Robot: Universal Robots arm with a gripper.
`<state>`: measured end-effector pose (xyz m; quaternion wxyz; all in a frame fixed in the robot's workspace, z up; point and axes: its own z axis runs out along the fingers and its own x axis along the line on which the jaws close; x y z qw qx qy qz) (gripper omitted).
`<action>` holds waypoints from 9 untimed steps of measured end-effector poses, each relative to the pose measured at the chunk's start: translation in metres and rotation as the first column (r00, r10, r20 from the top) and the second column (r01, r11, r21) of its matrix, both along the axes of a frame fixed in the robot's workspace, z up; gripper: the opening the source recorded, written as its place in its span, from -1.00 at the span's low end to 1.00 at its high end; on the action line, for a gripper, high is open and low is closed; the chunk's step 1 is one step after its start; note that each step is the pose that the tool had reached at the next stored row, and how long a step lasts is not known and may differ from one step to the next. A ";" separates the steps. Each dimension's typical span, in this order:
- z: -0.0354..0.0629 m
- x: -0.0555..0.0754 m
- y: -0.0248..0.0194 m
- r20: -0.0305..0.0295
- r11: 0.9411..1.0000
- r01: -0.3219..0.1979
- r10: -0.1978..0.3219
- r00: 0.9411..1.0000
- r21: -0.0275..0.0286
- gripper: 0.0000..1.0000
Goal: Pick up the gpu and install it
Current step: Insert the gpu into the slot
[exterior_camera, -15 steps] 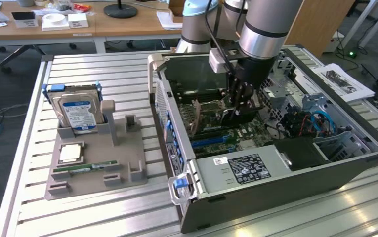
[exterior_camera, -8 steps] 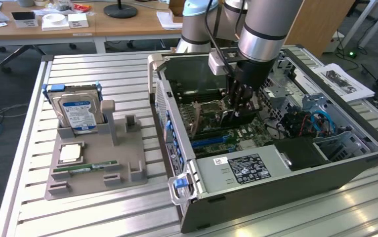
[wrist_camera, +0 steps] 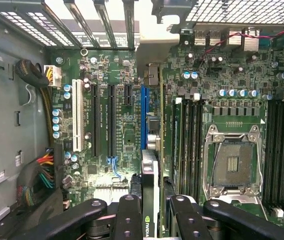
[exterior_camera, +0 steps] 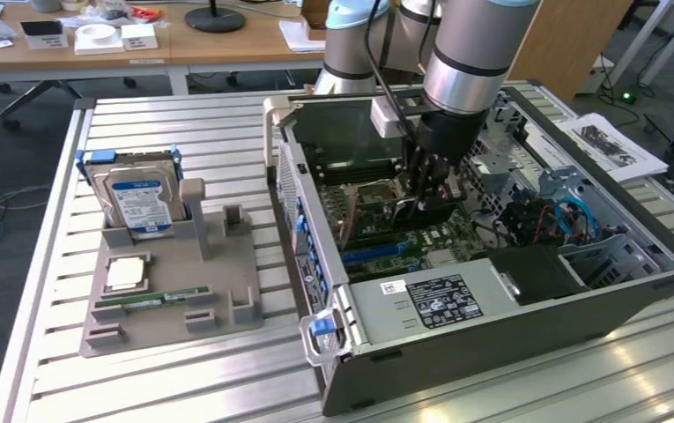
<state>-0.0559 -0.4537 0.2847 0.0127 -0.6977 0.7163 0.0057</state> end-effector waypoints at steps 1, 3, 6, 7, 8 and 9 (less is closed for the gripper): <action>0.0000 0.000 0.0000 0.000 1.000 0.000 0.000 1.000 0.000 -0.47; -0.0003 -0.002 0.0001 0.000 1.000 0.000 0.000 1.000 0.000 -0.47; -0.0008 -0.005 0.0000 0.000 1.000 0.000 0.000 1.000 0.000 -0.47; -0.0014 -0.005 0.0000 0.000 1.000 0.000 0.000 1.000 0.000 -0.47; -0.0022 -0.006 0.0000 0.000 1.000 0.000 0.000 1.000 0.000 -0.47; -0.0033 -0.006 0.0000 0.000 1.000 0.000 0.000 1.000 0.000 -0.47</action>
